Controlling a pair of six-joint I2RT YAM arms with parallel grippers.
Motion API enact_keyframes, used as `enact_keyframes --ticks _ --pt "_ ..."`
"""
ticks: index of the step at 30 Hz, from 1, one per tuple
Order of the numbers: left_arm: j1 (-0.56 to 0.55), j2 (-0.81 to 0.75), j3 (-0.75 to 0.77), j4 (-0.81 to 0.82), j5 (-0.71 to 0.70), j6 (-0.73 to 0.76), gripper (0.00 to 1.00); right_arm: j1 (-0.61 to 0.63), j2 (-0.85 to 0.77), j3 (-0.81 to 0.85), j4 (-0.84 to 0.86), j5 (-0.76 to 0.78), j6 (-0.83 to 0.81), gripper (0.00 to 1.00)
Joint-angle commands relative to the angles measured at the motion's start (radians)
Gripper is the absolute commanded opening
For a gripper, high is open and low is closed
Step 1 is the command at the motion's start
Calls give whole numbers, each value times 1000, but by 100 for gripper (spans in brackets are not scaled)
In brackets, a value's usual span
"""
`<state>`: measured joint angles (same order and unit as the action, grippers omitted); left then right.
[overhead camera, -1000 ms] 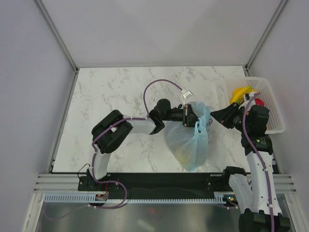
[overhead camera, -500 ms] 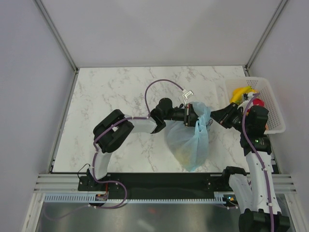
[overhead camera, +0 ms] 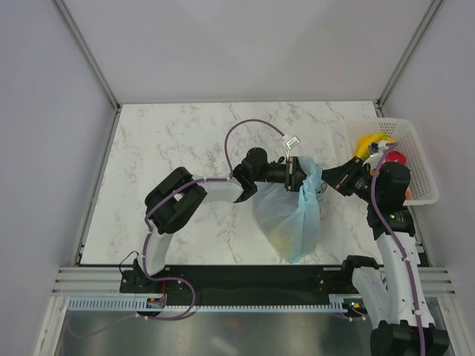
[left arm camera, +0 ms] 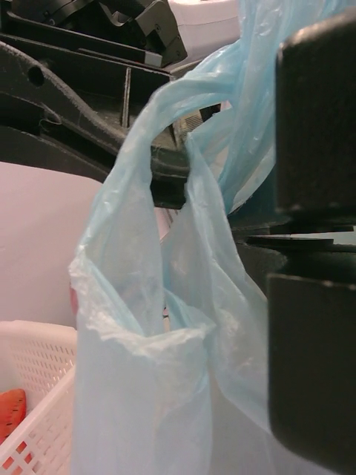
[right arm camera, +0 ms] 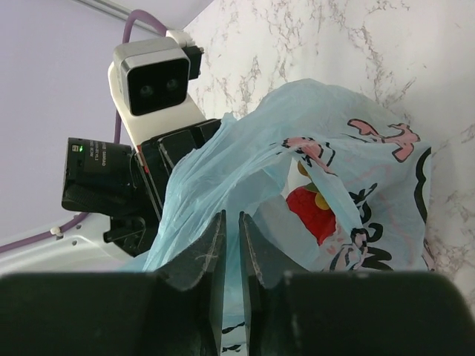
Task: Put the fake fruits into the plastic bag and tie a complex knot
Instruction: Tie the plastic bag at the center of the board.
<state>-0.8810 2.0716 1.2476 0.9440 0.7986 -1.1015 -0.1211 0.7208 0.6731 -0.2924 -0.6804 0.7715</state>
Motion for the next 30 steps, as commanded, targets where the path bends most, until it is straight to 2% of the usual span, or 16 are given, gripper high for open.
enact_keyframes --ticks 1,11,16,30 --pt "-3 25 50 4 16 19 2 24 -3 -3 67 12 22 19" --pt "-13 38 65 -1 16 15 2 43 38 29 91 36 22 18" --pt "-13 38 62 1 16 15 2 43 19 46 9 102 -35 23" --pt "-12 39 55 16 17 11 2 43 -26 111 -134 248 -135 27"
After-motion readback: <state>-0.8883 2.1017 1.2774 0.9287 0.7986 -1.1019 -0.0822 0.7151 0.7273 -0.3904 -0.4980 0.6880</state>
